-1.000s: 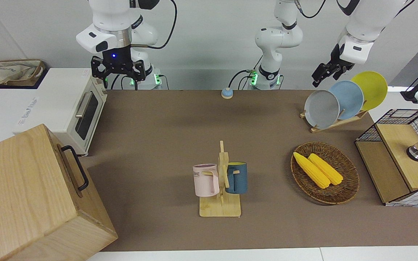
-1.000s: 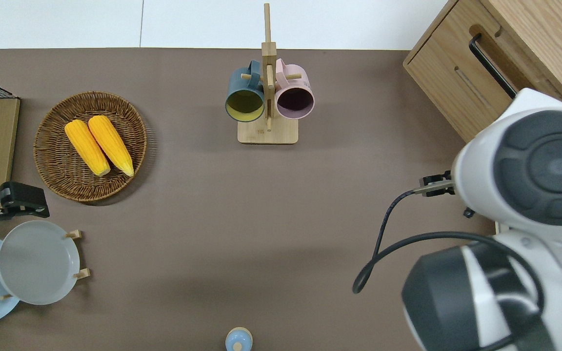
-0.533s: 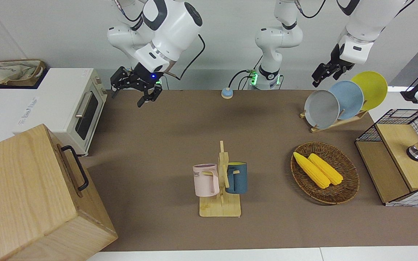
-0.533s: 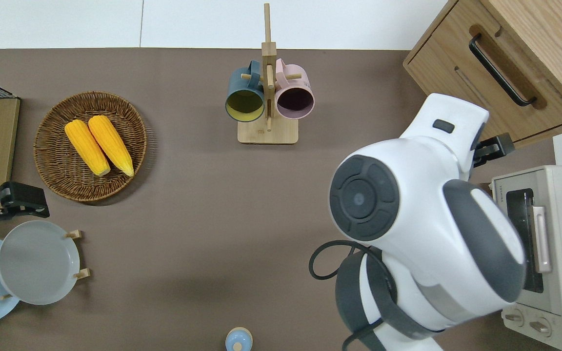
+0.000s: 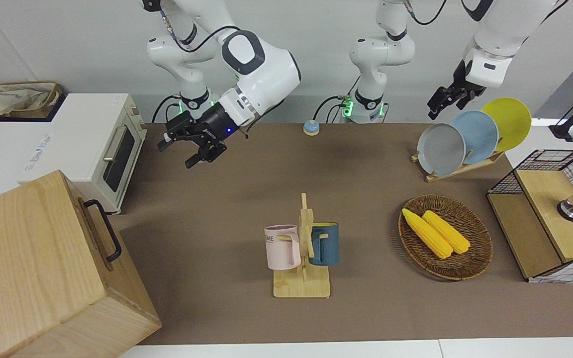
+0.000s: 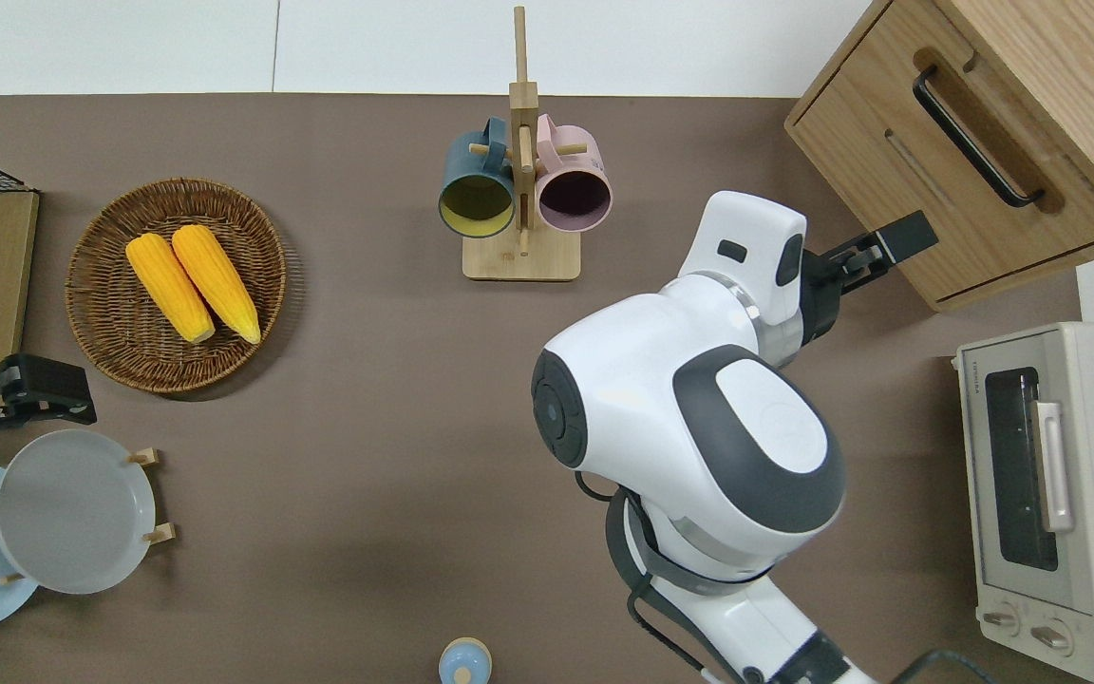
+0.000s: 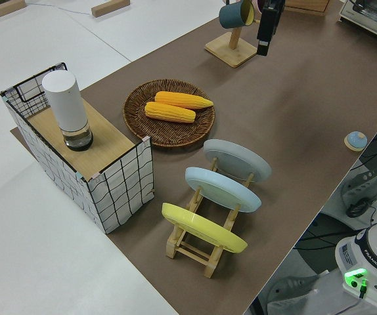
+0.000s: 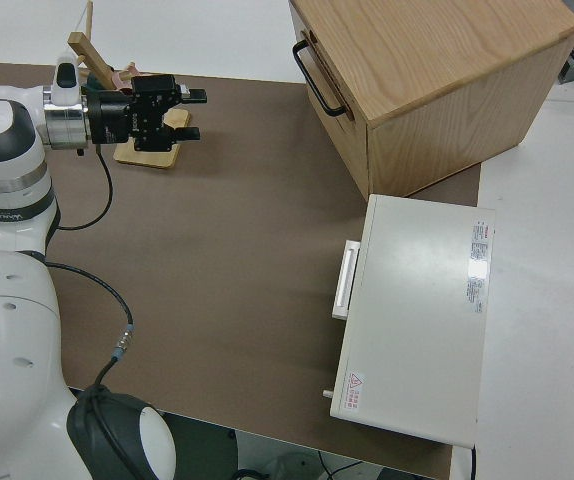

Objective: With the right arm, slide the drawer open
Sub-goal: 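Swing the right gripper toward the black handle of the wooden drawer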

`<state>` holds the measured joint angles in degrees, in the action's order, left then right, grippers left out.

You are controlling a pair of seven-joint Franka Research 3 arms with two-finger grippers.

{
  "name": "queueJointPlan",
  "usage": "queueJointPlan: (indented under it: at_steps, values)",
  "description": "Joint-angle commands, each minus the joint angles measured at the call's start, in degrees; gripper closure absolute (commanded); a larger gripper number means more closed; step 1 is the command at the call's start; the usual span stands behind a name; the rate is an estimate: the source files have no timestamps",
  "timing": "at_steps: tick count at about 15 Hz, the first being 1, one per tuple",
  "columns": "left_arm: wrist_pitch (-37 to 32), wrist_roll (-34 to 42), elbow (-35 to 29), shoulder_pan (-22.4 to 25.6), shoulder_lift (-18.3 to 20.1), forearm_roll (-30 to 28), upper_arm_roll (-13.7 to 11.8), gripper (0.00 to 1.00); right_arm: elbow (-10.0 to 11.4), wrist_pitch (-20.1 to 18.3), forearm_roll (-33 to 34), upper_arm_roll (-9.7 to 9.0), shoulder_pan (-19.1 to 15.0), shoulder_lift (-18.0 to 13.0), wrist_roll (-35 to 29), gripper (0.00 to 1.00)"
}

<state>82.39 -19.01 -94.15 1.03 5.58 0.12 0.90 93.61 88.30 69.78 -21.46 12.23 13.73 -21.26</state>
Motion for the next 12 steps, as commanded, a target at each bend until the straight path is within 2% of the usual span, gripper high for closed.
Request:
queueJointPlan:
  at_steps: [1, 3, 7, 12]
  values:
    - [-0.12, 0.64, 0.02, -0.24, 0.48, -0.21, -0.29, 0.01, 0.08, 0.73, 9.22, 1.76, 1.31, 5.33, -6.68, 0.021]
    - [-0.12, 0.55, 0.02, -0.24, 0.48, -0.21, -0.29, 0.01, -0.09, 1.17, 11.95, 2.99, 2.01, 6.65, -7.13, 0.021]
    - [-0.12, 0.55, 0.02, -0.24, 0.48, -0.21, -0.29, 0.01, -0.18, 5.29, 15.30, 6.51, 2.10, 8.24, -11.87, 0.025]
    - [-0.12, 0.55, 0.02, -0.24, 0.48, -0.21, -0.29, 0.01, -0.18, 10.04, 18.72, 10.38, 2.01, 9.38, -12.05, 0.040]
